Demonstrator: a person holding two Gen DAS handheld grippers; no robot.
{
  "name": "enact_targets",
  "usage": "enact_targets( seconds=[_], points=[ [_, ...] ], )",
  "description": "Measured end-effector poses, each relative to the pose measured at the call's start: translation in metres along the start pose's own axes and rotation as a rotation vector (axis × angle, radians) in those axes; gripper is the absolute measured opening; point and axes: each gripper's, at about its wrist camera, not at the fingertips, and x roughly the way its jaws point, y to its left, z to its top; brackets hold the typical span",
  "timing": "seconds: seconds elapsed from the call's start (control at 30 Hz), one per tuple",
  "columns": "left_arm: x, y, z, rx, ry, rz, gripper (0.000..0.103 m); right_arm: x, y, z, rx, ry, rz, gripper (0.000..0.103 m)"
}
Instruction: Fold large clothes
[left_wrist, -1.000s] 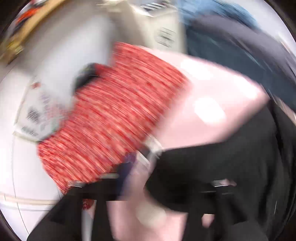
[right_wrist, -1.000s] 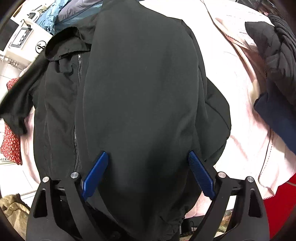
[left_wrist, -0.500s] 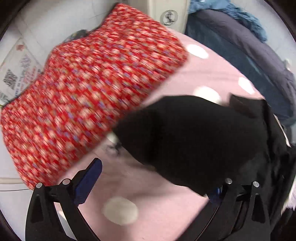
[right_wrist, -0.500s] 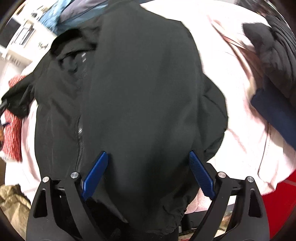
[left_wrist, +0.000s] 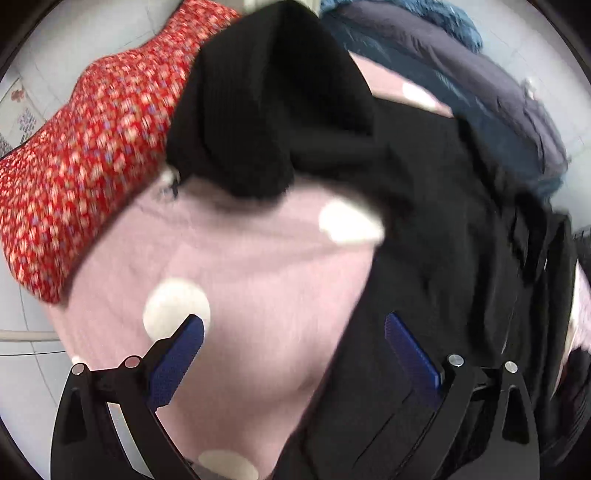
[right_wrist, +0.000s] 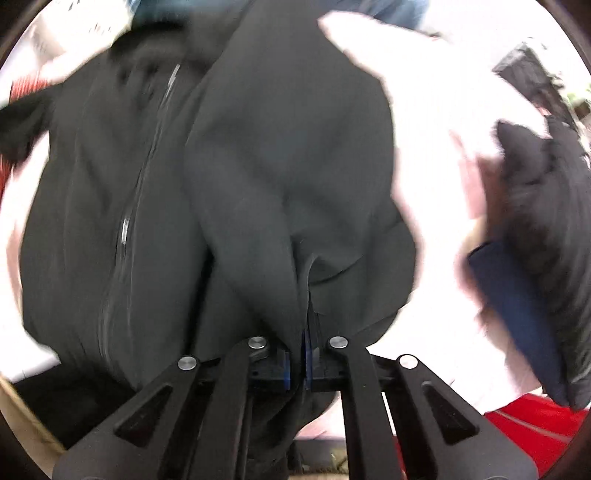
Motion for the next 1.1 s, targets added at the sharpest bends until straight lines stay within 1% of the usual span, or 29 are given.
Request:
enact_targets(
  seconds=[0.07,0.13,0.17,0.23,0.27,0.33,0.37,0.4,0.43,0.47,0.5,0.53,0.57,0.6,0.63,0.67,0.73,0.8,0.83,0.87,0.93,0.97,1.03,1.07,1.1],
  points=[
    [0.006,-0.005,-0.013,0.032,0.024,0.020,0.097,-0.029,-0.027,0.022,0.029,-0.101,-0.029,0.005],
    [0.008,-0.010,-0.027,0.053,0.052,0.023,0.097,-0.068,-0.060,0.056,0.036,-0.235,-0.089,0.005],
    [0.010,-0.012,-0.034,0.053,0.063,0.018,0.097,-0.085,-0.075,0.073,0.035,-0.289,-0.114,0.005],
    [0.008,-0.018,-0.046,0.048,0.083,0.003,0.097,-0.105,-0.104,0.106,0.033,-0.349,-0.137,0.005],
    [0.008,-0.020,-0.051,0.043,0.088,-0.005,0.097,-0.118,-0.127,0.129,0.042,-0.381,-0.155,0.005],
    [0.004,-0.024,-0.058,0.037,0.088,-0.017,0.097,-0.134,-0.169,0.168,0.083,-0.421,-0.192,0.005],
    [0.001,-0.026,-0.062,0.036,0.085,-0.017,0.097,-0.141,-0.201,0.195,0.129,-0.436,-0.230,0.005],
    [-0.003,-0.027,-0.066,0.033,0.079,-0.016,0.097,-0.142,-0.224,0.214,0.177,-0.435,-0.241,0.005],
    [-0.005,-0.027,-0.070,0.029,0.076,-0.015,0.097,-0.139,-0.249,0.233,0.247,-0.419,-0.232,0.005],
    [-0.006,-0.026,-0.073,0.024,0.075,-0.013,0.097,-0.128,-0.284,0.252,0.363,-0.368,-0.192,0.007],
    [-0.009,-0.025,-0.076,0.015,0.075,-0.010,0.097,-0.115,-0.306,0.265,0.456,-0.311,-0.148,0.021],
    [-0.010,-0.022,-0.080,0.001,0.076,-0.007,0.097,-0.106,-0.322,0.268,0.529,-0.267,-0.127,0.043],
    [-0.011,-0.018,-0.086,-0.012,0.081,-0.005,0.097,-0.093,-0.337,0.270,0.628,-0.230,-0.099,0.055],
    [-0.011,-0.013,-0.092,-0.027,0.088,0.003,0.097,-0.086,-0.339,0.269,0.674,-0.244,-0.063,0.082],
    [-0.011,-0.009,-0.100,-0.043,0.096,0.013,0.097,-0.081,-0.333,0.265,0.695,-0.287,-0.024,0.091],
    [-0.010,-0.004,-0.106,-0.060,0.105,0.023,0.097,-0.078,-0.322,0.263,0.693,-0.310,-0.011,0.091],
    [-0.003,0.010,-0.118,-0.100,0.138,0.037,0.097,-0.065,-0.292,0.262,0.624,-0.304,0.014,0.091],
    [0.000,0.022,-0.128,-0.136,0.160,0.041,0.097,-0.051,-0.248,0.250,0.506,-0.296,0.108,0.091],
    [0.000,0.028,-0.132,-0.151,0.167,0.044,0.097,-0.046,-0.221,0.242,0.445,-0.300,0.136,0.091],
    [0.000,0.033,-0.136,-0.160,0.171,0.047,0.097,-0.044,-0.203,0.234,0.393,-0.298,0.152,0.091],
    [-0.002,0.043,-0.141,-0.165,0.171,0.038,0.097,-0.030,-0.149,0.210,0.210,-0.260,0.207,0.091],
    [-0.005,0.048,-0.143,-0.158,0.169,0.033,0.097,-0.025,-0.133,0.198,0.147,-0.243,0.211,0.091],
    [-0.009,0.057,-0.148,-0.131,0.163,0.022,0.097,-0.014,-0.100,0.162,0.013,-0.207,0.182,0.091],
    [-0.011,0.061,-0.151,-0.110,0.164,0.019,0.097,-0.004,-0.087,0.140,-0.043,-0.160,0.162,0.091],
    [-0.012,0.066,-0.155,-0.085,0.170,0.020,0.097,0.004,-0.081,0.119,-0.069,-0.112,0.164,0.091]
  ],
)
